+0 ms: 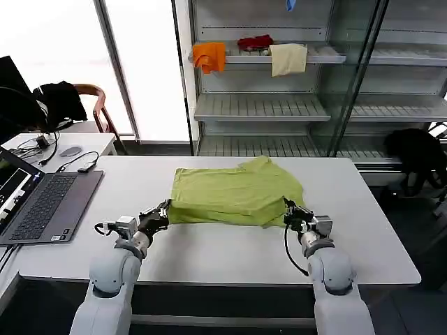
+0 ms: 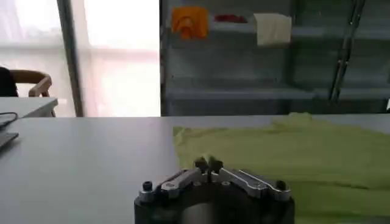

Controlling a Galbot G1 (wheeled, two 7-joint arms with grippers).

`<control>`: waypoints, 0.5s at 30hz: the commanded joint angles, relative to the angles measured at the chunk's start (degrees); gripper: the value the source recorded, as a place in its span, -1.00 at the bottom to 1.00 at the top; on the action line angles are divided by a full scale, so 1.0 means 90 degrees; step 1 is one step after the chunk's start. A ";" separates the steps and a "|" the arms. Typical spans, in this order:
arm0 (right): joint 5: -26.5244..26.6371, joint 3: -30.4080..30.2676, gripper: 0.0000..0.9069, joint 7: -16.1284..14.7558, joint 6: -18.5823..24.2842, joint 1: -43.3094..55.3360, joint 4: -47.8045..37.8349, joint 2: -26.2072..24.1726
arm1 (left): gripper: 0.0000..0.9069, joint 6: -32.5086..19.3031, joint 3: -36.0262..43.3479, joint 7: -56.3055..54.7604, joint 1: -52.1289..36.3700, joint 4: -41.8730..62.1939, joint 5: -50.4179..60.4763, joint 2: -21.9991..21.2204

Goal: Fold and organize the clothes.

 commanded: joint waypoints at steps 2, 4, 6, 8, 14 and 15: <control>-0.0274 -0.0070 -1.00 -0.0013 -0.0036 0.0814 -0.0834 0.0024 | -0.98 0.0006 0.0013 -0.0044 -0.0185 0.0340 -0.0113 0.0004; -0.0304 -0.0085 -1.00 -0.0020 -0.0035 0.0856 -0.0882 0.0024 | -0.98 0.0007 0.0026 -0.0044 -0.0188 0.0344 -0.0108 0.0007; -0.0323 -0.0094 -0.91 -0.0008 -0.0070 0.0883 -0.0915 0.0034 | -0.98 0.0010 0.0047 -0.0066 -0.0194 0.0342 -0.0104 0.0008; -0.0334 -0.0116 1.00 0.0016 -0.0134 0.0917 -0.0954 0.0052 | -0.93 0.0011 0.0064 -0.0068 -0.0196 0.0335 -0.0104 0.0008; -0.0453 -0.0178 1.00 0.0099 -0.0013 0.1055 -0.1135 0.0083 | 1.00 -0.0002 0.0110 -0.0099 -0.0170 0.0275 -0.0051 0.0005; -0.0453 -0.0182 1.00 0.0127 0.0002 0.1083 -0.1155 0.0085 | 1.00 -0.0001 0.0111 -0.0107 -0.0164 0.0259 -0.0051 0.0006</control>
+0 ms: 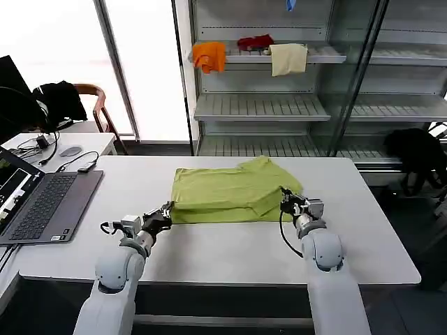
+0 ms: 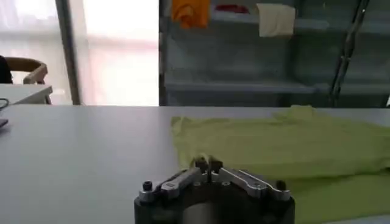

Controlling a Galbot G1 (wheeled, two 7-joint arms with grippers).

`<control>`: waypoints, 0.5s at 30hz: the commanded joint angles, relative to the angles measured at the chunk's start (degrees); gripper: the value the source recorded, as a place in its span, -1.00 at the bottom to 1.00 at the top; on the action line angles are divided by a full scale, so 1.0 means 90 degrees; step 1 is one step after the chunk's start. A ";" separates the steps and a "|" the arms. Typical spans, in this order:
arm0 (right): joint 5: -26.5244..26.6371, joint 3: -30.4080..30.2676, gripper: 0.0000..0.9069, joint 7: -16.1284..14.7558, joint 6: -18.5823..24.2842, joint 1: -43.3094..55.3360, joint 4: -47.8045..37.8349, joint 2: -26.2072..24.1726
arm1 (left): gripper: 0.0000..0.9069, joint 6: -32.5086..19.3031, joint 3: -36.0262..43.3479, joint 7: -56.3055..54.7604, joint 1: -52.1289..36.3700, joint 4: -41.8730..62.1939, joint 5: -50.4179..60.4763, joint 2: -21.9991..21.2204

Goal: Fold and organize the clothes.

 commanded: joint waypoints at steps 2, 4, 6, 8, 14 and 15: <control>-0.0135 -0.0043 1.00 0.0145 0.0092 0.0419 -0.0449 0.0040 | 1.00 -0.0008 0.0006 -0.0021 -0.0035 0.0028 -0.0006 0.0009; -0.0113 -0.0046 1.00 0.0158 0.0096 0.0452 -0.0442 0.0040 | 1.00 -0.0008 0.0006 -0.0026 -0.0028 -0.0029 -0.0010 0.0015; -0.0114 -0.0053 1.00 0.0178 0.0093 0.0477 -0.0424 0.0024 | 1.00 -0.0007 0.0001 -0.0026 -0.0021 -0.0084 -0.0014 0.0019; -0.0096 -0.0032 1.00 0.0168 0.0067 0.0433 -0.0333 0.0001 | 1.00 0.0002 0.0001 -0.0031 -0.0003 -0.0160 -0.0008 0.0030; -0.0059 0.0130 1.00 0.0075 -0.0122 -0.0389 0.0423 -0.0226 | 1.00 0.0009 0.0014 -0.0026 0.0151 -0.0397 0.0036 0.0073; -0.0055 0.0159 1.00 0.0068 -0.0152 -0.0520 0.0545 -0.0266 | 1.00 0.0010 0.0017 -0.0027 0.0205 -0.0393 0.0117 0.0080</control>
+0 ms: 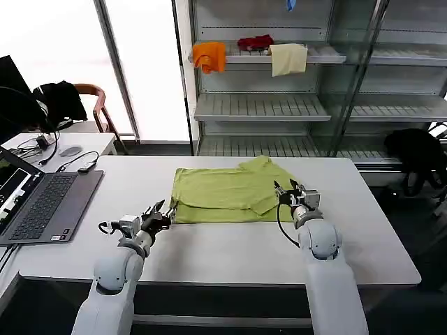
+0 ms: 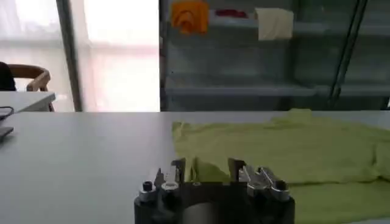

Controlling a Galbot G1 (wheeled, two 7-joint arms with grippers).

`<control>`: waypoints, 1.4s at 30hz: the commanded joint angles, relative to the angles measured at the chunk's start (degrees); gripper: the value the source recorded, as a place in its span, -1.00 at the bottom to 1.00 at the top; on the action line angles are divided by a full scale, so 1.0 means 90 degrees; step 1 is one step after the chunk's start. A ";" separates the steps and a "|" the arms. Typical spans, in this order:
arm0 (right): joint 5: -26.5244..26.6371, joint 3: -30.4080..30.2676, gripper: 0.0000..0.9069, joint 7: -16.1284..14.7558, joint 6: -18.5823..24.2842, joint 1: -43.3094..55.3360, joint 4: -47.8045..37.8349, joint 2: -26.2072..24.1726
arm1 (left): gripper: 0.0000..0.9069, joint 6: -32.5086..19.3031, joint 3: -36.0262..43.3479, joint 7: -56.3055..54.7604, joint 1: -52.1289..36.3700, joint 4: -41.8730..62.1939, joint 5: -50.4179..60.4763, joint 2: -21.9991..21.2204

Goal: Fold and organize the clothes.

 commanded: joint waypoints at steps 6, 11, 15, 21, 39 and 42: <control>0.0350 0.0514 1.00 -0.0076 -0.0259 -0.1758 0.1323 -0.0590 | 1.00 0.0003 0.0082 -0.0044 0.0342 -0.0017 0.0273 0.0049; 0.0308 0.0607 1.00 -0.0116 -0.0250 -0.2003 0.1449 -0.0668 | 1.00 0.0002 0.0150 -0.0083 0.0273 0.0151 0.0421 -0.0001; 0.0338 0.0673 0.89 -0.0046 -0.0250 -0.1994 0.1399 -0.0702 | 1.00 0.0000 0.0205 -0.0085 0.0232 0.0263 0.0500 -0.0039; 0.0362 0.0654 -0.07 -0.0064 -0.0234 -0.1958 0.1285 -0.0776 | 1.00 0.0000 0.0186 -0.0123 0.0195 0.0350 0.0540 -0.0090; 0.0209 0.0528 -1.00 -0.0167 -0.0241 -0.1945 0.1384 -0.0702 | -0.98 -0.0027 0.0130 -0.0067 0.0204 0.0475 0.0654 -0.0138; 0.0215 0.0526 -1.00 -0.0171 -0.0257 -0.1959 0.1445 -0.0695 | -0.98 -0.0048 0.0132 -0.0051 0.0217 0.0482 0.0650 -0.0147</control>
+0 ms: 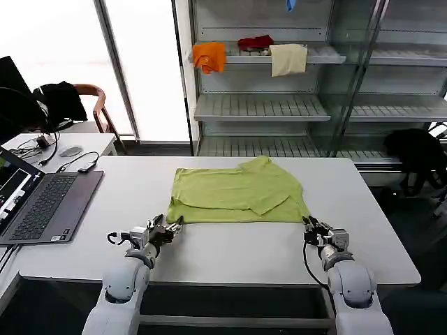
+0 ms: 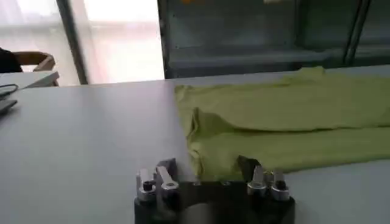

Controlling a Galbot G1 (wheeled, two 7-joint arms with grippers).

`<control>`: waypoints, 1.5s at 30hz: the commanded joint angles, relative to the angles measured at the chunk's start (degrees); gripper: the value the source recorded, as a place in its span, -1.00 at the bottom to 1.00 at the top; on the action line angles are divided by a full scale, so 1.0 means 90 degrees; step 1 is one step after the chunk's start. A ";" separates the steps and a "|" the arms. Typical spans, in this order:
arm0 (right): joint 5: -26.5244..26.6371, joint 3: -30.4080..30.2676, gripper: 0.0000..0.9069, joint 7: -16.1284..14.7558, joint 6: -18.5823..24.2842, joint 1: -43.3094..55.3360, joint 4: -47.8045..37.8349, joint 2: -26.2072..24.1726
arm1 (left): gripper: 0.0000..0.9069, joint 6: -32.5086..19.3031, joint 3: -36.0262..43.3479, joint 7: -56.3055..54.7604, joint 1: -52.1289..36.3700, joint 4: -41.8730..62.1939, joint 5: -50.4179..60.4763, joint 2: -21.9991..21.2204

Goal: Fold and organize the clothes.

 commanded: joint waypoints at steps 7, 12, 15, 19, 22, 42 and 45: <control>-0.0015 0.0012 -1.00 -0.0035 -0.0029 -0.0257 0.0296 0.0004 | -1.00 0.0001 0.0018 -0.0007 0.0053 0.0010 0.0056 0.0006; -0.0004 -0.0005 -1.00 -0.0064 -0.0033 -0.0715 0.0766 -0.0015 | -1.00 -0.0115 -0.0026 0.0072 0.0221 -0.0155 0.0153 0.0086; 0.0128 -0.0040 -1.00 -0.0056 -0.0043 -0.1246 0.1412 -0.0108 | -1.00 -0.0162 -0.0064 0.0208 0.0445 -0.0452 0.0214 0.0248; 0.0272 -0.0115 -1.00 0.0134 -0.0047 -0.2156 0.2110 -0.0201 | -1.00 0.0001 -0.0204 0.0295 0.0890 -0.1042 0.0000 0.0467; 0.0297 -0.0141 -1.00 0.0244 -0.0047 -0.2648 0.2473 -0.0202 | -1.00 0.0062 -0.0359 0.0340 0.1430 -0.1551 -0.0413 0.0707; 0.0063 -0.0214 -1.00 0.0146 -0.0039 -0.3400 0.3013 -0.0227 | -0.96 0.0060 -0.0696 -0.0068 0.3434 -0.3178 -0.0832 0.0798; 0.0031 -0.0203 -1.00 0.0125 -0.0038 -0.3407 0.3014 -0.0231 | -0.96 0.0063 -0.0692 -0.0143 0.3453 -0.3190 -0.0772 0.0794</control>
